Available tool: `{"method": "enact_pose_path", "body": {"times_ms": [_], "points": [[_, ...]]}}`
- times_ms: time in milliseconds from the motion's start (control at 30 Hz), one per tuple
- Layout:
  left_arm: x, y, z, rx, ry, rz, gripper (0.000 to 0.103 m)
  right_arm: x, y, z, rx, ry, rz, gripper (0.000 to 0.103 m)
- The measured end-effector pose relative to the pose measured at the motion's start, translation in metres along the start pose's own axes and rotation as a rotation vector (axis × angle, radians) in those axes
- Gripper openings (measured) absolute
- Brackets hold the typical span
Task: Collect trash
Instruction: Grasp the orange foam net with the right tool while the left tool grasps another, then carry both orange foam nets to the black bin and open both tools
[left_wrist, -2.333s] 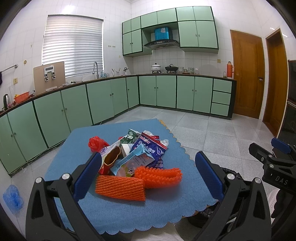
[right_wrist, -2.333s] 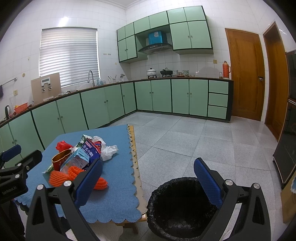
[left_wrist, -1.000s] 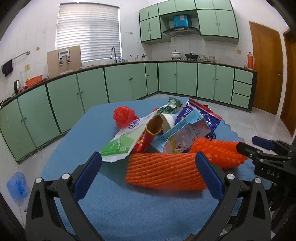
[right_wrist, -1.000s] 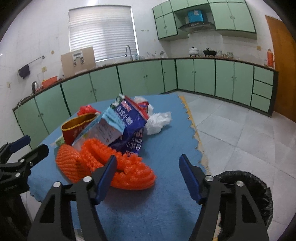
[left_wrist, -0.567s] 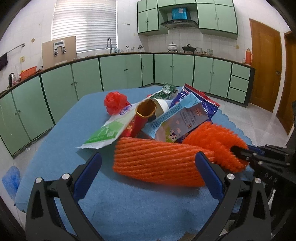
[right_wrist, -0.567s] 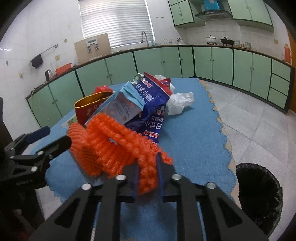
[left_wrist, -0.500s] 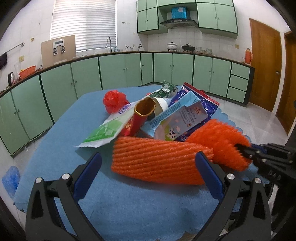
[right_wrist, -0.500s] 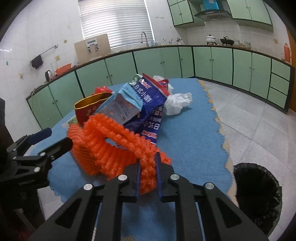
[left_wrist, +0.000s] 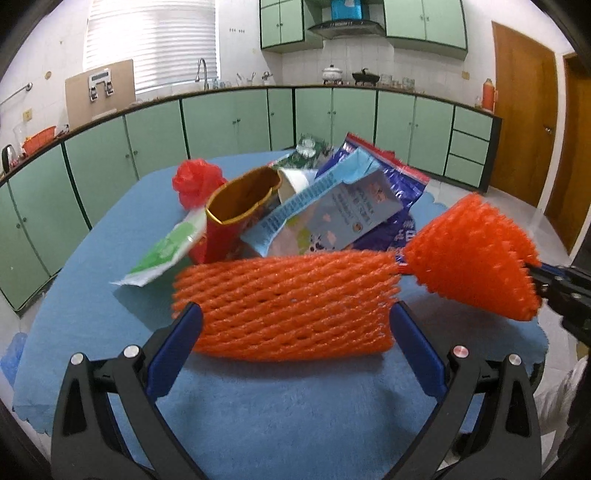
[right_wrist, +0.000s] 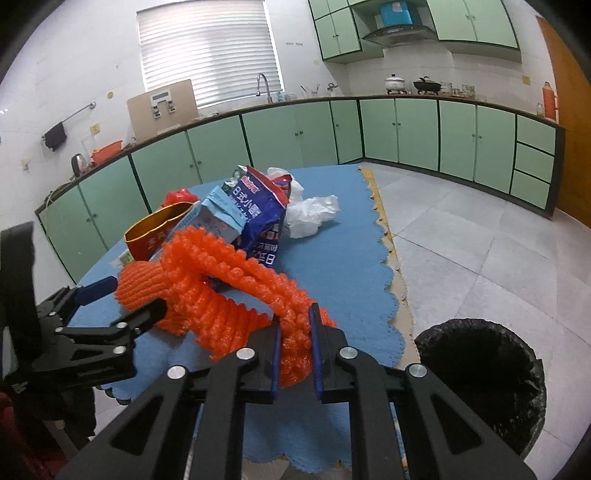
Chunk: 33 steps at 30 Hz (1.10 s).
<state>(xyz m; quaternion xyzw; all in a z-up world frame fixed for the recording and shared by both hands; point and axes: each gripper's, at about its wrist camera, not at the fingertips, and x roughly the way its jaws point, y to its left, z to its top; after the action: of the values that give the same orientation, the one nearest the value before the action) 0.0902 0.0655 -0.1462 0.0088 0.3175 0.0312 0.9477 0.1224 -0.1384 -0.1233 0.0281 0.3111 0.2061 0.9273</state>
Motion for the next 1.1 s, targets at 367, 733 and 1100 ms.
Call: {"method": "enact_pose_path", "body": {"times_ms": [367, 733, 1100], "points": [[0.010, 0.012, -0.002, -0.062, 0.046, -0.051, 0.033, -0.001, -0.006, 0.001, 0.009, -0.003, -0.009, 0.013], [-0.044, 0.003, 0.011, -0.039, -0.051, -0.055, 0.011, -0.033, -0.013, 0.008, 0.023, -0.065, -0.028, 0.013], [-0.087, -0.042, 0.040, 0.045, -0.169, -0.188, 0.011, -0.070, -0.051, 0.013, 0.087, -0.135, -0.126, 0.013]]}}
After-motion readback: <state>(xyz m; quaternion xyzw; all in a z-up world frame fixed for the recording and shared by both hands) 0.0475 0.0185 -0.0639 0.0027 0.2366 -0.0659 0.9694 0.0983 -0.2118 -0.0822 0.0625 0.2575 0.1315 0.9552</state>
